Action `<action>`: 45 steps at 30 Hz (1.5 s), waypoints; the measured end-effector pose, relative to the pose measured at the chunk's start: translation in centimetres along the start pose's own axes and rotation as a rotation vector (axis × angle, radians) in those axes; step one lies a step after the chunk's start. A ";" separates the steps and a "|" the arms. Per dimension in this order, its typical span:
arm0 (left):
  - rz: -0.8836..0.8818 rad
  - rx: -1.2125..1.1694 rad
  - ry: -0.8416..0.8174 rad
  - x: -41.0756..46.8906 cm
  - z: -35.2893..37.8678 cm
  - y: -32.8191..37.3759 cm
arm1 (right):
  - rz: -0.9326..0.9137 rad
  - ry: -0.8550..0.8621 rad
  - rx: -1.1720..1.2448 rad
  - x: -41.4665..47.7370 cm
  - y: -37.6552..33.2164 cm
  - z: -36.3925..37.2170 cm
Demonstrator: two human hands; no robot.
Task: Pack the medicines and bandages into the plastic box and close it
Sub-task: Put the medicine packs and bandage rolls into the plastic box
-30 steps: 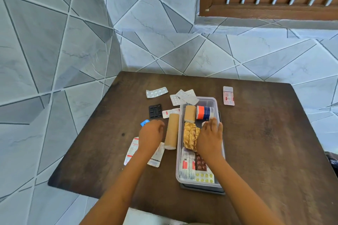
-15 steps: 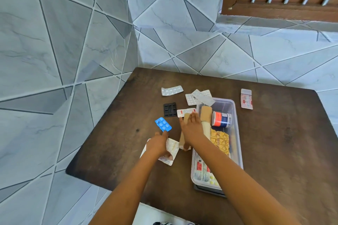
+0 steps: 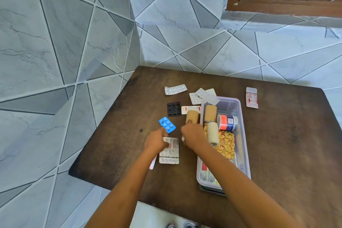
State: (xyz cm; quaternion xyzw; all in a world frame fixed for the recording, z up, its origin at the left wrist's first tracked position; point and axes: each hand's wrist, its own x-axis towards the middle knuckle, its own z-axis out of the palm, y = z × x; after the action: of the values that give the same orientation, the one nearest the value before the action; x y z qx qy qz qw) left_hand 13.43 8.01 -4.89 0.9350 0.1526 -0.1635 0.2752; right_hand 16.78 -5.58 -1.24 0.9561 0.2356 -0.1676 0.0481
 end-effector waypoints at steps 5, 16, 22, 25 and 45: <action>0.040 -0.147 0.113 0.1 -2.9 1.0 | 0.057 0.212 0.130 -2.6 0.8 -2.9; 0.363 -0.335 0.135 -1.8 -5.3 10.7 | 0.209 0.045 0.157 -13.7 6.2 -1.3; 0.450 -0.020 -0.059 -3.1 -1.4 12.4 | 0.234 -0.011 0.017 -12.5 7.5 2.9; 0.450 0.026 -0.079 -3.8 0.5 12.3 | 0.242 0.076 -0.020 -11.6 7.8 4.0; 0.635 0.867 -0.085 -5.2 5.8 12.4 | 0.316 0.230 0.126 -10.3 10.1 6.6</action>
State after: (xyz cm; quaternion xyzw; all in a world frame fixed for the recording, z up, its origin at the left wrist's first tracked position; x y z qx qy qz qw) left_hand 12.09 -6.22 -1.68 0.9556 -0.2302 -0.1579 -0.0945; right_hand 10.97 -20.10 -3.80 0.9951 0.0758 -0.0622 -0.0133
